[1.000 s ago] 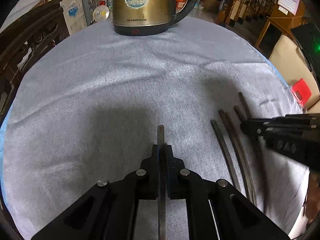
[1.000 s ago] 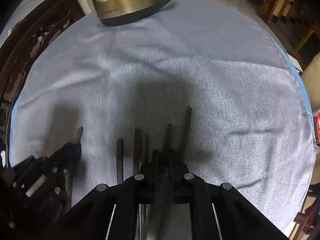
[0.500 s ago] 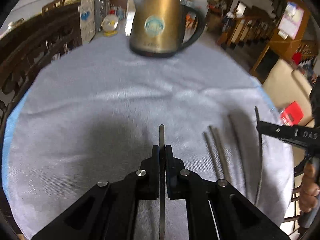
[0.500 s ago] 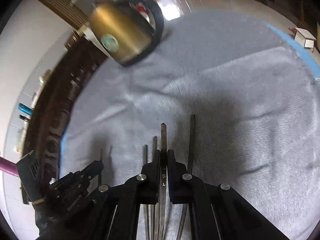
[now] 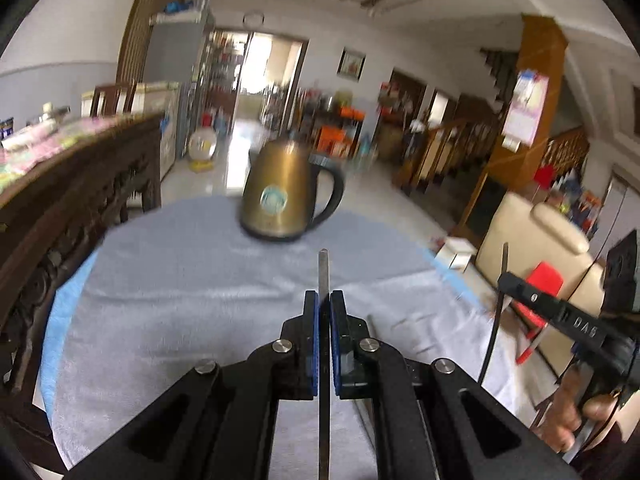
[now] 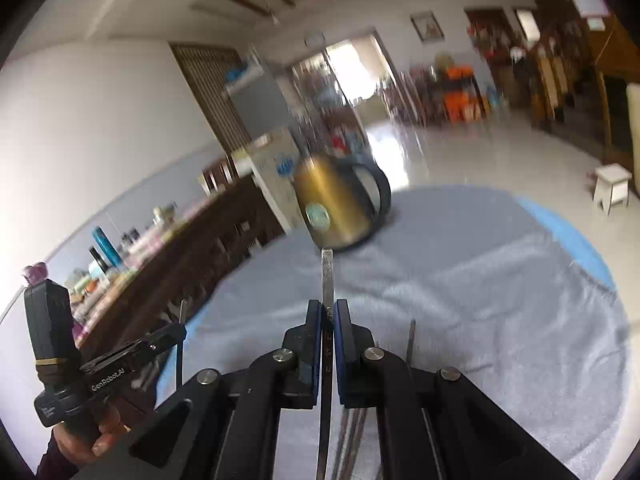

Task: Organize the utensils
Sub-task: 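Lift the held chopsticks with both tools and carry them over the black cup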

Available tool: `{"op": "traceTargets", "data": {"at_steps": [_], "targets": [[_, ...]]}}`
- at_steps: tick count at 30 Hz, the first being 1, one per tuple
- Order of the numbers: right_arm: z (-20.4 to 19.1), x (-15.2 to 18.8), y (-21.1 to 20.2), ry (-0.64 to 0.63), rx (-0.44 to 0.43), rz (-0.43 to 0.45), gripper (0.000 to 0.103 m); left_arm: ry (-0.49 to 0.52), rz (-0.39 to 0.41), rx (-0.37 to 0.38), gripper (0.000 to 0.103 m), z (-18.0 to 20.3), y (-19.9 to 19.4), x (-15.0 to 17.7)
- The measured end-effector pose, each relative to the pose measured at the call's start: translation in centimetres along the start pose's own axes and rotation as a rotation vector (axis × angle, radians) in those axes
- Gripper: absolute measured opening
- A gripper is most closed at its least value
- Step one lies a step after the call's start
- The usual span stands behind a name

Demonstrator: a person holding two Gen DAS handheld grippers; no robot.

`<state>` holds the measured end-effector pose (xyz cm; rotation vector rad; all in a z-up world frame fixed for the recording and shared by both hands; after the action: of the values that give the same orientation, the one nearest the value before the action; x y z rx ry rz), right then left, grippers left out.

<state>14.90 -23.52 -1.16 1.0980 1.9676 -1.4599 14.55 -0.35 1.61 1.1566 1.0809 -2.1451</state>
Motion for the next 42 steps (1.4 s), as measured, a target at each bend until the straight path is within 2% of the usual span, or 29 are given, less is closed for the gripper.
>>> {"op": "traceTargets", "data": {"at_steps": [8, 13, 16, 24, 42], "targets": [[-1.1, 0.0, -8.4, 0.006, 0.024, 0.232, 0.007, -0.001, 0.192, 0.051, 0.005, 3.4, -4.7, -0.2], [-2.1, 0.2, -12.0, 0.002, 0.033, 0.316, 0.007, -0.036, 0.292, 0.074, 0.005, 4.7, -6.3, -0.7], [-2.3, 0.5, -13.3, 0.000, 0.029, 0.344, 0.007, -0.049, 0.326, 0.079, 0.005, 5.2, -6.7, -0.6], [-3.3, 2.7, -14.7, -0.025, 0.013, 0.350, 0.007, -0.059, 0.325, 0.064, 0.005, 5.6, -6.0, 0.9], [-3.4, 5.8, -13.1, -0.052, 0.025, 0.274, 0.007, -0.062, 0.246, 0.000, 0.005, 6.1, -3.7, 4.2]]}}
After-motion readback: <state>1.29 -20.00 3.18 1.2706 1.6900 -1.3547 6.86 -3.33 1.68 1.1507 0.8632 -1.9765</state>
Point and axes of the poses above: each gripper's, at about its wrist camera, not at the fingertips, and y roughly the way its jaws point, z to its right, x to its underside, the point moved 3 cm from there along y, roughly the way its jaws point, and after that the axes turned 11 degrees about x, right-handed, at the moved point
